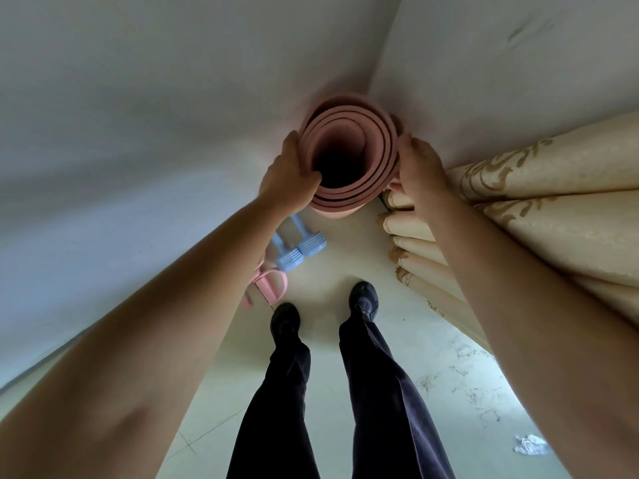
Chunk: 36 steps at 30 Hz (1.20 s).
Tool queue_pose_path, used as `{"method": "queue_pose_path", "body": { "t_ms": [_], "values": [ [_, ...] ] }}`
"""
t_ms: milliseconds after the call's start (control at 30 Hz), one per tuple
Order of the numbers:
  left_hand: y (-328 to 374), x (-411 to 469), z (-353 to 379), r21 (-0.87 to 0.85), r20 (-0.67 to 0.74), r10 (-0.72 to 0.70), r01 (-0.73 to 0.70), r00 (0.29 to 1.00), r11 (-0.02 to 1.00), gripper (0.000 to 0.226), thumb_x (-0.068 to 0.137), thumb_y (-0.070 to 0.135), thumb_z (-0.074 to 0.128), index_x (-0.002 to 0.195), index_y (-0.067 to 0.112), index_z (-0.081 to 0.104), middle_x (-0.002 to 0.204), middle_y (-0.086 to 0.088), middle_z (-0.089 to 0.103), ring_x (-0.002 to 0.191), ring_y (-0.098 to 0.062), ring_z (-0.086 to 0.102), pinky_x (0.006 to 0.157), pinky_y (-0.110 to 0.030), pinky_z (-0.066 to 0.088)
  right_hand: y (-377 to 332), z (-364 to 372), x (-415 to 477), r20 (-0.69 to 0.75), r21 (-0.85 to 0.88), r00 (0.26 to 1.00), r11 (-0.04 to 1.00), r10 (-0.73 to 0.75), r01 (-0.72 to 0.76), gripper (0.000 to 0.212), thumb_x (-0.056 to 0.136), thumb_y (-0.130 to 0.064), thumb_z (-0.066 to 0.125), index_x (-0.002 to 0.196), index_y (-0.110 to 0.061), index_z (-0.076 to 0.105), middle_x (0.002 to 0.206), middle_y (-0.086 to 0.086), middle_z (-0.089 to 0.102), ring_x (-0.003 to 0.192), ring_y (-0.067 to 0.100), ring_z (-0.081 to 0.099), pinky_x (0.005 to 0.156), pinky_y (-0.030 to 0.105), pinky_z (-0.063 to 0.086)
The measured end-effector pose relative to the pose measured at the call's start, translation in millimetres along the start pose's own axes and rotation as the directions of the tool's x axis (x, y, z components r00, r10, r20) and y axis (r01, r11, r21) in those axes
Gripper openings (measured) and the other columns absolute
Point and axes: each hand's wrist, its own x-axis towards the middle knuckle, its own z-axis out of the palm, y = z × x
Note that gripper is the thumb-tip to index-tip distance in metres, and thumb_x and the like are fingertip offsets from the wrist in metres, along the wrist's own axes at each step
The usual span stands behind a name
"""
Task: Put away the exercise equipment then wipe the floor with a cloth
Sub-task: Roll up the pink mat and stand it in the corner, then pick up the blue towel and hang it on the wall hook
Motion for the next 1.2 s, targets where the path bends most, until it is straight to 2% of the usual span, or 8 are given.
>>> {"method": "queue_pose_path", "body": {
  "t_ms": [133,267,333,400,500,733,867,1200],
  "values": [
    [-2,-23,-9,-0.129,-0.09,-0.064,0.052,0.994,0.99,0.05,0.098,0.031,0.046,0.146,0.019,0.038,0.14,-0.001,0.054,0.123,-0.021,0.055,0.097,-0.033,0.045,-11,3,-28,0.02,-0.035,0.988,0.988,-0.15,0.151,0.024,0.099,-0.042,0.042,0.105,-0.03,0.061,0.117,0.003,0.068,0.109,0.023,0.063,0.101,0.05,0.049],
    [10,-74,-59,0.046,-0.271,0.114,-0.105,0.956,0.993,0.056,0.099,0.03,0.046,0.152,0.019,0.03,0.157,-0.002,0.034,0.143,-0.02,0.034,0.115,-0.041,0.032,-47,-11,-69,-0.025,-0.065,0.963,0.962,-0.268,0.266,0.045,0.101,-0.036,0.043,0.142,-0.017,0.052,0.14,0.004,0.059,0.128,0.02,0.054,0.111,0.03,0.037],
    [22,-113,-92,0.155,-0.385,0.203,-0.153,0.9,0.976,0.056,0.1,0.031,0.045,0.152,0.016,0.031,0.16,-0.007,0.027,0.147,-0.023,0.024,0.116,-0.041,0.028,-71,-18,-103,-0.017,-0.168,0.906,0.894,-0.424,0.415,0.051,0.103,-0.034,0.044,0.149,-0.013,0.043,0.148,0.008,0.051,0.135,0.023,0.049,0.114,0.033,0.035],
    [31,-155,-120,0.25,-0.494,0.275,-0.168,0.825,0.954,0.056,0.101,0.033,0.044,0.151,0.013,0.032,0.16,-0.013,0.024,0.148,-0.029,0.021,0.115,-0.044,0.028,-93,-21,-137,0.008,-0.3,0.786,0.749,-0.618,0.591,0.058,0.1,-0.04,0.042,0.149,-0.009,0.042,0.151,0.015,0.047,0.139,0.03,0.044,0.116,0.044,0.034],
    [34,-213,-155,0.345,-0.632,0.331,-0.129,0.7,0.93,0.055,0.102,0.034,0.043,0.15,0.01,0.035,0.159,-0.018,0.024,0.148,-0.033,0.021,0.117,-0.045,0.026,-123,-15,-183,0.086,-0.446,0.558,0.469,-0.826,0.763,0.062,0.101,-0.047,0.042,0.153,-0.014,0.037,0.16,0.018,0.031,0.145,0.034,0.033,0.118,0.044,0.029],
    [-2,-367,-184,0.286,-0.841,0.141,0.207,0.522,0.936,0.058,0.102,0.038,0.041,0.153,0.01,0.029,0.162,-0.018,0.015,0.151,-0.033,0.012,0.118,-0.051,0.023,-160,41,-290,0.42,-0.358,0.095,-0.069,-0.903,0.931,0.071,0.103,-0.051,0.044,0.158,-0.01,0.026,0.165,0.024,0.01,0.152,0.039,0.015,0.121,0.055,0.017],
    [-27,-458,-202,0.274,-0.9,0.101,0.369,0.425,0.888,0.061,0.102,0.039,0.042,0.154,0.012,0.025,0.162,-0.02,0.009,0.151,-0.035,0.006,0.117,-0.057,0.021,-179,78,-370,0.459,-0.226,-0.091,-0.214,-0.884,0.95,0.072,0.102,-0.05,0.047,0.157,-0.008,0.027,0.164,0.025,0.011,0.152,0.04,0.016,0.121,0.056,0.017],
    [-134,-772,-190,-0.007,-1.0,-0.001,0.692,-0.009,0.722,0.067,0.102,0.047,0.034,0.156,0.01,0.017,0.161,-0.025,0.005,0.15,-0.04,0.003,0.117,-0.059,0.016,-97,167,-651,0.437,0.098,-0.513,-0.528,-0.738,0.843,0.074,0.102,-0.053,0.045,0.158,-0.01,0.024,0.165,0.023,0.01,0.154,0.037,0.011,0.122,0.055,0.015]
  ]
}}
